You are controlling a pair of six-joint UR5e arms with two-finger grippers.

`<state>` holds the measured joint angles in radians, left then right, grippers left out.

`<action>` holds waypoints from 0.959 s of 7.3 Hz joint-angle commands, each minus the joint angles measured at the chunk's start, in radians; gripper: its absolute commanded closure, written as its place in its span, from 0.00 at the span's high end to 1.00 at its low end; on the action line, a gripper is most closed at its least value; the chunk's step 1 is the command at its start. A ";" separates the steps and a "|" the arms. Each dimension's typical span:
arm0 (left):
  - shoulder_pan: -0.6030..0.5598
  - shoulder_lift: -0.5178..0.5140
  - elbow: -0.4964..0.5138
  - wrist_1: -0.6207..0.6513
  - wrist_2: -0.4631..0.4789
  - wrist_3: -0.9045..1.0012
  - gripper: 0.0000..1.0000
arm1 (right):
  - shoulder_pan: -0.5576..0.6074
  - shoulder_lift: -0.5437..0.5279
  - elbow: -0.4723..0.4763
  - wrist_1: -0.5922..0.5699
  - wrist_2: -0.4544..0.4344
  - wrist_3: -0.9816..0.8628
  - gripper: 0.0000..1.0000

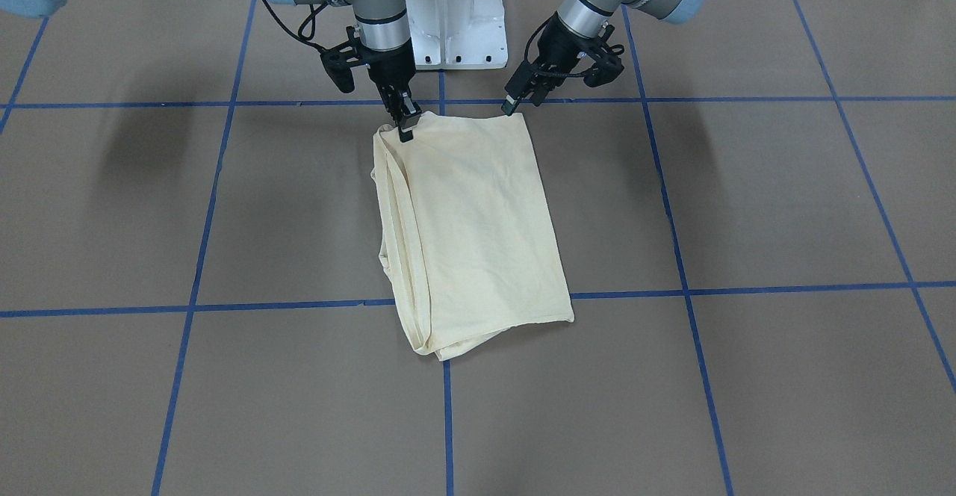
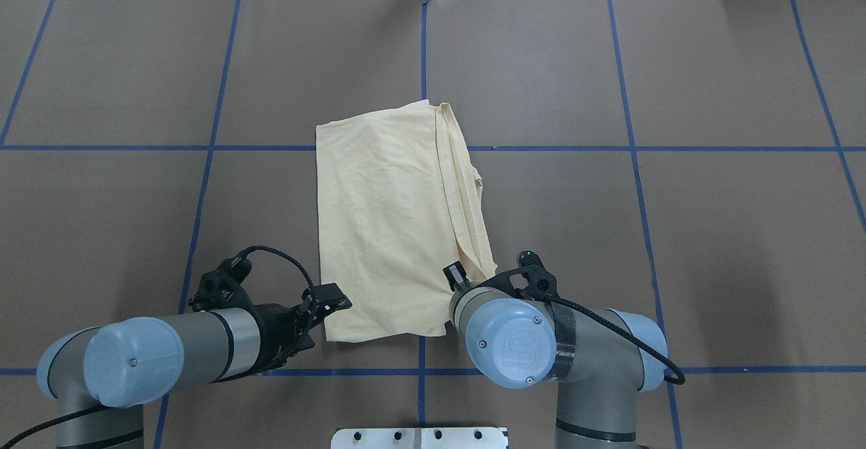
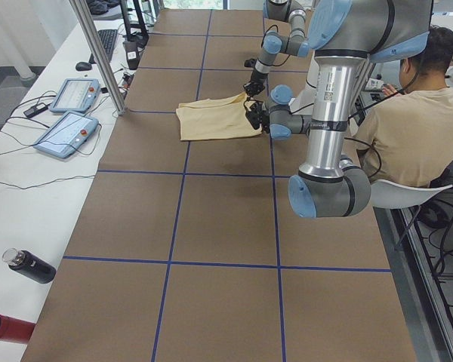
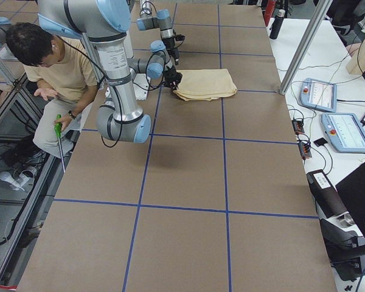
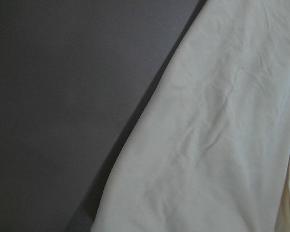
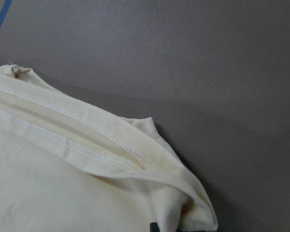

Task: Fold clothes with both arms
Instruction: 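Lower the left gripper to the near edge beside the right gripper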

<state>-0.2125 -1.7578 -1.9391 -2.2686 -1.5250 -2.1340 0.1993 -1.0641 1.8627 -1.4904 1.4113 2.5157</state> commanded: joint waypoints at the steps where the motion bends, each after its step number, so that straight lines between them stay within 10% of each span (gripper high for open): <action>1: 0.005 -0.003 0.029 0.000 0.002 -0.001 0.89 | 0.000 0.000 0.001 -0.001 0.000 0.000 0.00; 7: 0.022 -0.026 0.058 0.000 0.000 -0.001 0.61 | 0.000 0.000 0.006 -0.001 0.000 0.000 0.00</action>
<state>-0.1943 -1.7825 -1.8808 -2.2688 -1.5246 -2.1353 0.1994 -1.0646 1.8680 -1.4910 1.4116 2.5157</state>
